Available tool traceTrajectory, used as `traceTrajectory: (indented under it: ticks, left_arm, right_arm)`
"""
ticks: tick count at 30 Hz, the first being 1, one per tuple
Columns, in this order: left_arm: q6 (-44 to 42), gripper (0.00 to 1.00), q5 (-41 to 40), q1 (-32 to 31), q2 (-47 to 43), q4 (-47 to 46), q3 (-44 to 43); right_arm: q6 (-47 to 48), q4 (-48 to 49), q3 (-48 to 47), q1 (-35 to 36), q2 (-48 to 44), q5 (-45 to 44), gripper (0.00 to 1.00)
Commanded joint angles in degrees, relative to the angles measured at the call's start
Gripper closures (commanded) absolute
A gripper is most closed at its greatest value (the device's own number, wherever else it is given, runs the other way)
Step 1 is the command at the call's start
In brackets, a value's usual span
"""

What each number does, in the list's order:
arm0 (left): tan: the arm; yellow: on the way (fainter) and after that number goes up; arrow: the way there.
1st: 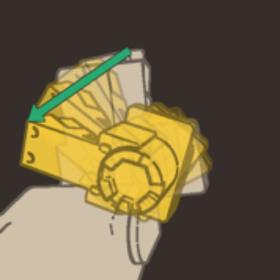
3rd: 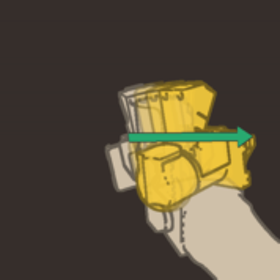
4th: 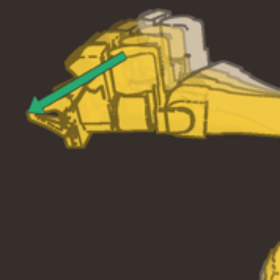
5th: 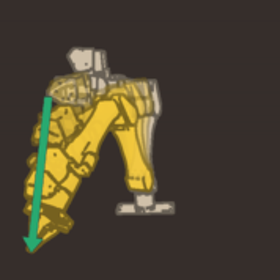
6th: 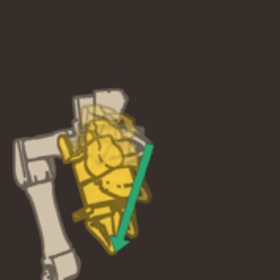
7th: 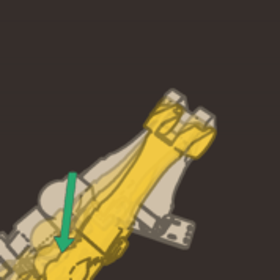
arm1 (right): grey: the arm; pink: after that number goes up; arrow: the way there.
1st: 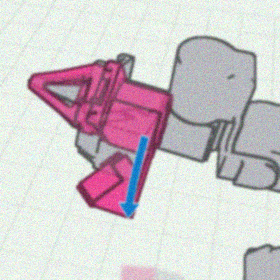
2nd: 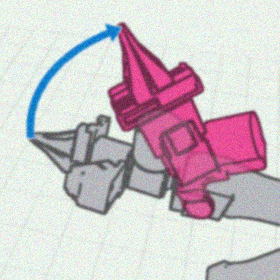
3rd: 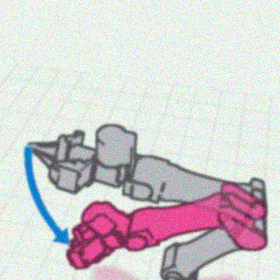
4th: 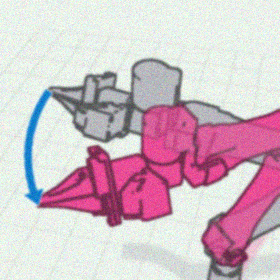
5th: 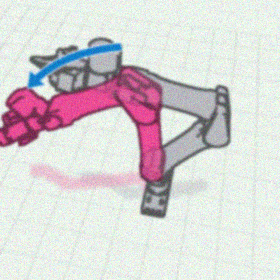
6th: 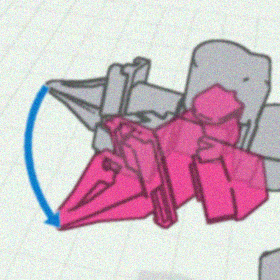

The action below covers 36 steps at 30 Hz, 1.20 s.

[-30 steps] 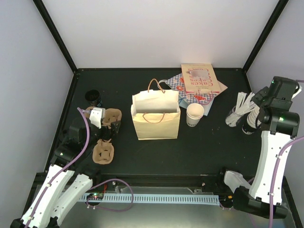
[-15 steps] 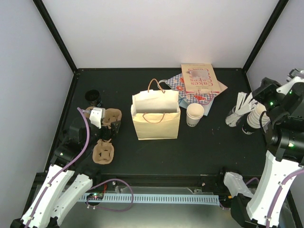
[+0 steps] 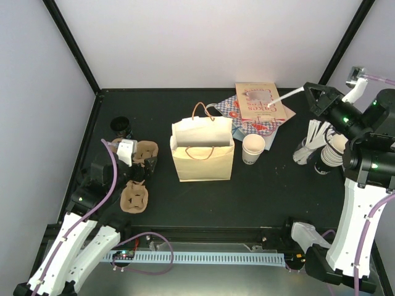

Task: Pack the takeout coffee

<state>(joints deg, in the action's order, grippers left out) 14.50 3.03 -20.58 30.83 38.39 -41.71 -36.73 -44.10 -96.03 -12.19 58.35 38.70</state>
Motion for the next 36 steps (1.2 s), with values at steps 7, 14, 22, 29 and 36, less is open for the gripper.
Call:
traceTrajectory:
  ticks: [7, 14, 22, 29, 36]
  left_arm:
    - [-0.9, 0.02, 0.6, 0.5, 0.7, -1.7, 0.1]
    - [-0.9, 0.02, 0.5, 0.5, 0.8, -1.7, 0.1]
    - [-0.9, 0.02, 0.4, 0.5, 0.9, -1.7, 0.1]
    - [-0.9, 0.02, 0.3, 0.5, 0.9, -1.7, 0.2]
    - [-0.8, 0.02, 0.3, 0.5, 1.0, -1.7, 0.2]
  right_arm:
    - [-12.3, 13.9, -1.2, 10.7, 1.5, 7.3, 0.99]
    - [-13.0, 15.7, -4.8, 20.7, 5.0, 6.7, 0.99]
    - [-13.4, 17.1, -5.8, 28.9, 8.0, 6.4, 0.99]
    - [-12.2, 16.3, -4.6, 34.9, 9.3, 4.9, 0.99]
    - [-10.6, 15.3, 0.4, 35.8, 7.7, 2.7, 0.99]
